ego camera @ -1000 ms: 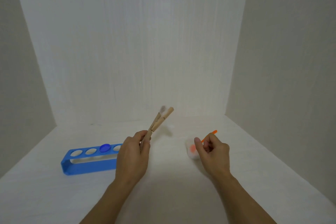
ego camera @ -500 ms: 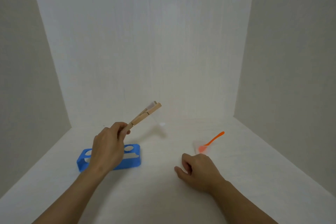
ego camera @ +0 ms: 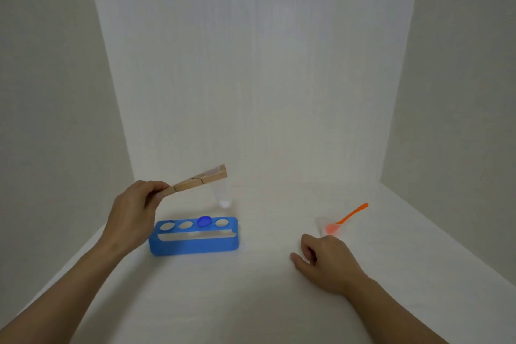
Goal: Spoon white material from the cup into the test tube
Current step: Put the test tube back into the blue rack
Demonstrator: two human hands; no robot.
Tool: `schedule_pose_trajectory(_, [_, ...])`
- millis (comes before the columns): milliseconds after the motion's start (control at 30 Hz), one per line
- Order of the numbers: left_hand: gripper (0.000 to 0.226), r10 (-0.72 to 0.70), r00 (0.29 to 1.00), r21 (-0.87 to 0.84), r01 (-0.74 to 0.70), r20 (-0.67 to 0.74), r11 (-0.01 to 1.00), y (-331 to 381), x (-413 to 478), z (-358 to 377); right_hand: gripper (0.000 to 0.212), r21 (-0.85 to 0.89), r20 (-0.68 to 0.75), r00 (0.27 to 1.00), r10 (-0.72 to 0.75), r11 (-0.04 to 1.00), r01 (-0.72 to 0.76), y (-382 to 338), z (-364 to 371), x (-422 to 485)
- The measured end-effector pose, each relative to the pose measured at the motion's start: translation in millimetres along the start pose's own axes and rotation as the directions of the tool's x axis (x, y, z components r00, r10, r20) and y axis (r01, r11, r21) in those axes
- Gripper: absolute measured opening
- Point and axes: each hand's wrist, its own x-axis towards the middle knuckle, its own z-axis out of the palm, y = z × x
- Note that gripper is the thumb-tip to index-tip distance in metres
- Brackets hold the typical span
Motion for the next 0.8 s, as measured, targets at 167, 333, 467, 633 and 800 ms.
schedule_pose_trajectory(167, [0.02,0.019,1.0,0.028,-0.019,0.022,0.999,-16,-3,6,0.041,-0.005,0.003,1.0,0.016,1.0,-0.016,-1,-1,0])
schedule_pose_trajectory(333, [0.022,0.045,0.998,0.061,-0.048,0.041,0.997,-32,-6,18,0.04,-0.004,-0.003,1.0,0.019,1.0,-0.019,0,0,-1])
schedule_pose_trajectory(467, [0.023,0.053,0.998,0.059,-0.055,0.034,0.997,-40,-6,24,0.04,-0.002,-0.012,1.0,0.02,1.0,-0.02,1,0,-1])
schedule_pose_trajectory(633, [0.026,0.043,0.996,0.075,-0.048,0.073,0.996,-42,-8,29,0.04,-0.007,-0.013,1.0,0.015,1.0,-0.015,0,0,-1])
schedule_pose_trajectory(800, [0.029,0.029,0.991,0.093,-0.041,0.133,0.995,-43,-12,36,0.041,-0.008,-0.014,1.0,0.02,1.0,-0.02,0,0,-1])
